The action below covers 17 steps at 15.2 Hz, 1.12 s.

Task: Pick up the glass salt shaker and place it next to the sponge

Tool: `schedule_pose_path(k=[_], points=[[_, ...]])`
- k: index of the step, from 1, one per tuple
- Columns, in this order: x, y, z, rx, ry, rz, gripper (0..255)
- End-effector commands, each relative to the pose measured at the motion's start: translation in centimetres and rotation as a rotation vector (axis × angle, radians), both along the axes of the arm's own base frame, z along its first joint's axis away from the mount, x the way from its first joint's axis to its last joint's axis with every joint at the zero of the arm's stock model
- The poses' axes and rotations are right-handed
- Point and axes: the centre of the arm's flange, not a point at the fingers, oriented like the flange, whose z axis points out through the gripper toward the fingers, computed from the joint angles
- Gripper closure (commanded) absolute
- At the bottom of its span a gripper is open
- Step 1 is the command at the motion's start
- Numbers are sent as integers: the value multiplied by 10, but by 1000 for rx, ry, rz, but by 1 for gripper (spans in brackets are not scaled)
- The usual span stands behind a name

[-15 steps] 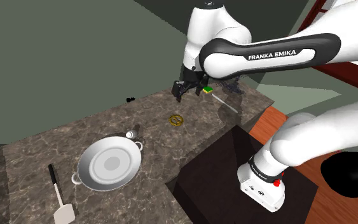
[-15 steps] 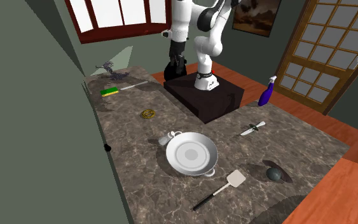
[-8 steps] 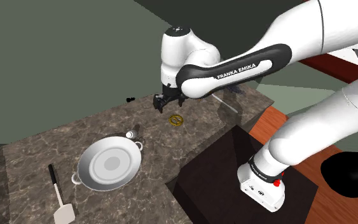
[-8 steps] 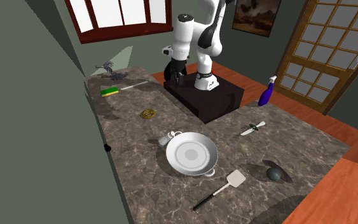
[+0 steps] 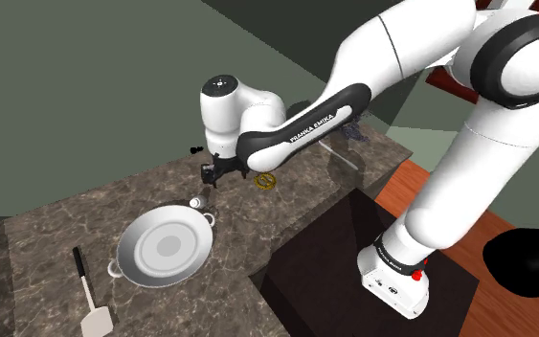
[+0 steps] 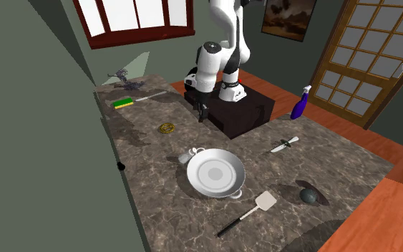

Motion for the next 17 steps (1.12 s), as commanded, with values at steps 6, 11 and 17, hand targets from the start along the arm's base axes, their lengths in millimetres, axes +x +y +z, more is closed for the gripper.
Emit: schedule_pose_path(k=[6,11,17], points=[[42,55,-67,-23,-16,-40,0],[72,93,-115,-40,-25,-66,0],[75,88,-141,-40,-25,-67,0]])
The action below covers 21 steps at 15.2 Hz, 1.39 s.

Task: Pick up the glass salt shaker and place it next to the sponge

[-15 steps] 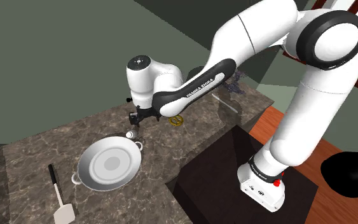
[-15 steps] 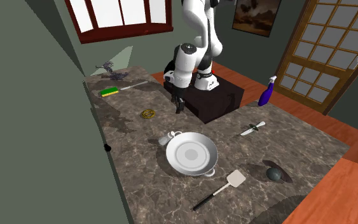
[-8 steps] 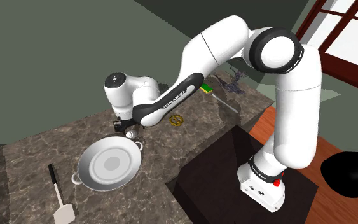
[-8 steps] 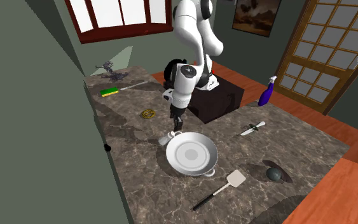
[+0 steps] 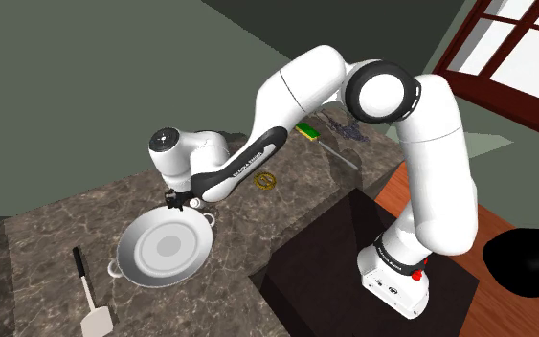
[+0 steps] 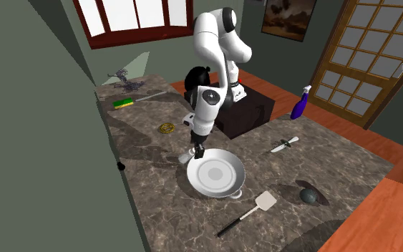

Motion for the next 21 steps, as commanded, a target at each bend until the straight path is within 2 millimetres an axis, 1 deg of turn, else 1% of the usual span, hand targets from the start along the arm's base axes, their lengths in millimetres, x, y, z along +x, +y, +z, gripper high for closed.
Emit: schedule_pose_path(k=[1,2,10,11,20,21], points=[[2,-2,-10,0,0,0,0],[3,-4,-18,0,0,0,0],[3,-4,-18,0,0,0,0],[3,-4,-18,0,0,0,255],[3,-4,-18,0,0,0,255],[3,-4,-18,0,0,0,0]])
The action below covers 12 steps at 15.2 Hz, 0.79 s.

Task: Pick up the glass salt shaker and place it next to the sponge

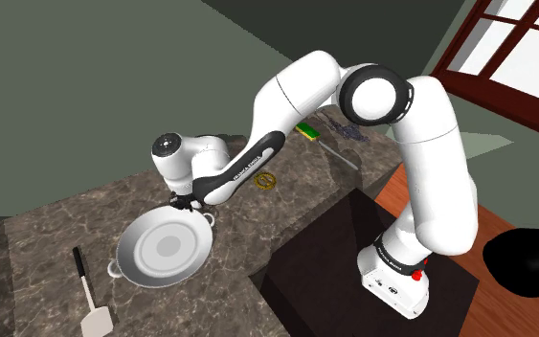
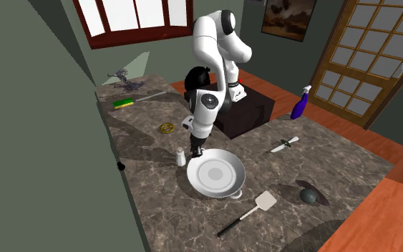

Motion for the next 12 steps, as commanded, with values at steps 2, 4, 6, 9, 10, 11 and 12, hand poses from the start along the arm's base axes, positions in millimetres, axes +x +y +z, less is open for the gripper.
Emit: schedule_pose_path(k=[2,4,6,9,10,11,12], points=[[5,-32,17,109,-65,44,0],[11,-65,30,218,-129,88,0],[15,-76,29,255,-151,103,0],[19,-75,13,255,-151,103,0],[20,-75,8,255,-151,103,0],[22,-74,3,255,-151,103,0],[23,-74,-2,255,-151,103,0]])
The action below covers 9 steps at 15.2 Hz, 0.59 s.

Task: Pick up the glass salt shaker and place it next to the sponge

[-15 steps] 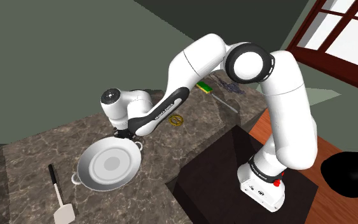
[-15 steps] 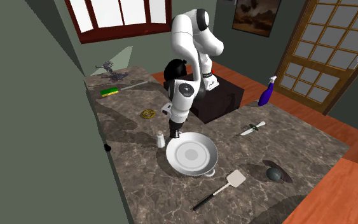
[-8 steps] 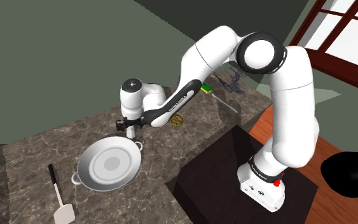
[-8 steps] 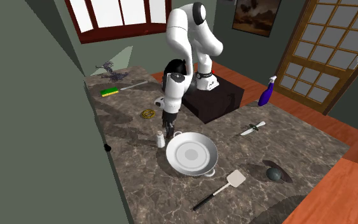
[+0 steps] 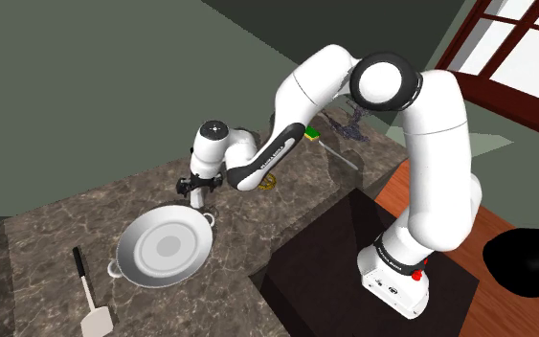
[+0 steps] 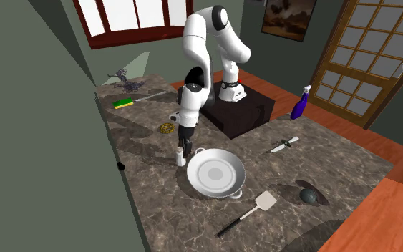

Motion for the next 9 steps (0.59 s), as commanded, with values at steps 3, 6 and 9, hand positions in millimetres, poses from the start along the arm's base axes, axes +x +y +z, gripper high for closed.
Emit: schedule_pose_path(k=[3,6,9], points=[[3,1,-8,0,0,1,0],[3,1,-8,0,0,0,0],[3,1,-8,0,0,0,255]])
